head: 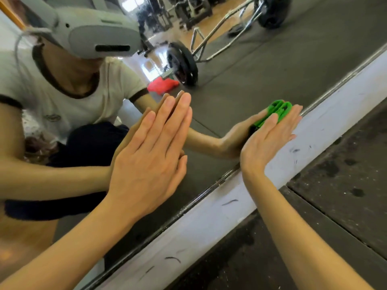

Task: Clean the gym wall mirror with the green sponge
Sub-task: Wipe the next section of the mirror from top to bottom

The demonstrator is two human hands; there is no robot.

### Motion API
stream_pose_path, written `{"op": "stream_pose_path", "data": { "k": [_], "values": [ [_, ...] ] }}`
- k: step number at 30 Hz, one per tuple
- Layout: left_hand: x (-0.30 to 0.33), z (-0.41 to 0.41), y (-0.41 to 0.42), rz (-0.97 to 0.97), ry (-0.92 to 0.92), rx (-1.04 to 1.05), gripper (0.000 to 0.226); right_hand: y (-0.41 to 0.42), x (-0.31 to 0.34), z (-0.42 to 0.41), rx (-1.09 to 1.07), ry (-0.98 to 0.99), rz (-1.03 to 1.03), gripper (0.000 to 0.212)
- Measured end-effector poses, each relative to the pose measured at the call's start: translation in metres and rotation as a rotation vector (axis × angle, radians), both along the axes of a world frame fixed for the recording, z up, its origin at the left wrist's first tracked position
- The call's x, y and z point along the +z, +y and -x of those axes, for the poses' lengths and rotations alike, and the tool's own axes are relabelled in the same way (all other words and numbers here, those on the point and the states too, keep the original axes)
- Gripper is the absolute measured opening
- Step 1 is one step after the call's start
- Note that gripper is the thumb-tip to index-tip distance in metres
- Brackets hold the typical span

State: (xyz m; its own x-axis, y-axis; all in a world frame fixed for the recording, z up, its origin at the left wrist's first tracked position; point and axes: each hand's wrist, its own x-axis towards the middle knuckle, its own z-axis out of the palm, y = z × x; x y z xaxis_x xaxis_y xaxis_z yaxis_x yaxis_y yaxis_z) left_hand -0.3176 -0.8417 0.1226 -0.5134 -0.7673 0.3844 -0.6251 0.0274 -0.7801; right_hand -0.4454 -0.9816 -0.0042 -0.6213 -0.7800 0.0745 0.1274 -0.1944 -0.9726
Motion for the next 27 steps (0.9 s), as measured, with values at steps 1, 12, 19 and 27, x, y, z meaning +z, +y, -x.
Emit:
{"op": "stream_pose_path", "data": {
  "k": [1,12,19,27],
  "values": [
    [0.000,0.000,0.000,-0.003,0.002,0.005,0.072,0.011,0.009,-0.013,0.018,-0.037,-0.014,0.058],
    [0.000,-0.002,0.001,-0.018,0.025,-0.024,0.072,0.004,-0.006,0.005,0.068,0.141,0.143,0.058],
    [-0.003,-0.016,0.031,-0.023,0.062,-0.082,0.068,0.106,0.011,-0.081,0.218,0.464,0.501,0.054],
    [-0.031,-0.074,0.096,-0.044,0.073,0.098,0.073,0.034,-0.012,-0.024,0.087,0.089,0.150,0.054]
  ]
}}
